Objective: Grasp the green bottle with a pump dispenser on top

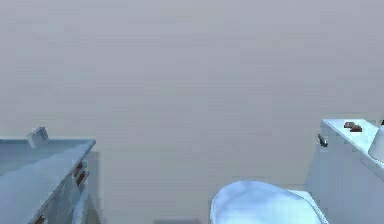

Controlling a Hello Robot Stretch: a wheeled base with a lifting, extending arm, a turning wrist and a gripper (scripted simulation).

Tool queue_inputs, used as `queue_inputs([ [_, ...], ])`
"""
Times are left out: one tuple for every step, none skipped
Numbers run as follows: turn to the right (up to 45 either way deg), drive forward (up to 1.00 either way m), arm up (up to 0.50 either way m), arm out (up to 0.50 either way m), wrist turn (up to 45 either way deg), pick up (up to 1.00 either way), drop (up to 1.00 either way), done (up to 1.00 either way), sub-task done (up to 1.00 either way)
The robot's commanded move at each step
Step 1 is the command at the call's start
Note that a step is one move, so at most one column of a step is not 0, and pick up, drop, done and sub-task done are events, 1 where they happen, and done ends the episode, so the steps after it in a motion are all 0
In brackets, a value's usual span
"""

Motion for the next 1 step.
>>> queue_inputs([
  [0.0, 0.00, 0.00, 0.00, 0.0, 1.00, 0.00, 0.00, 0.00],
])
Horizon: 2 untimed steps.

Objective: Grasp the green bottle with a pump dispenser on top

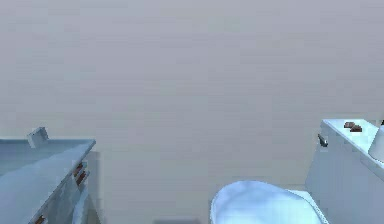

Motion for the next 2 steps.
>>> queue_inputs([
  [0.0, 0.00, 0.10, 0.00, 0.0, 0.00, 0.00, 0.00, 0.00],
  [0.0, 0.00, 0.00, 0.00, 0.0, 0.00, 0.00, 1.00, 0.00],
])
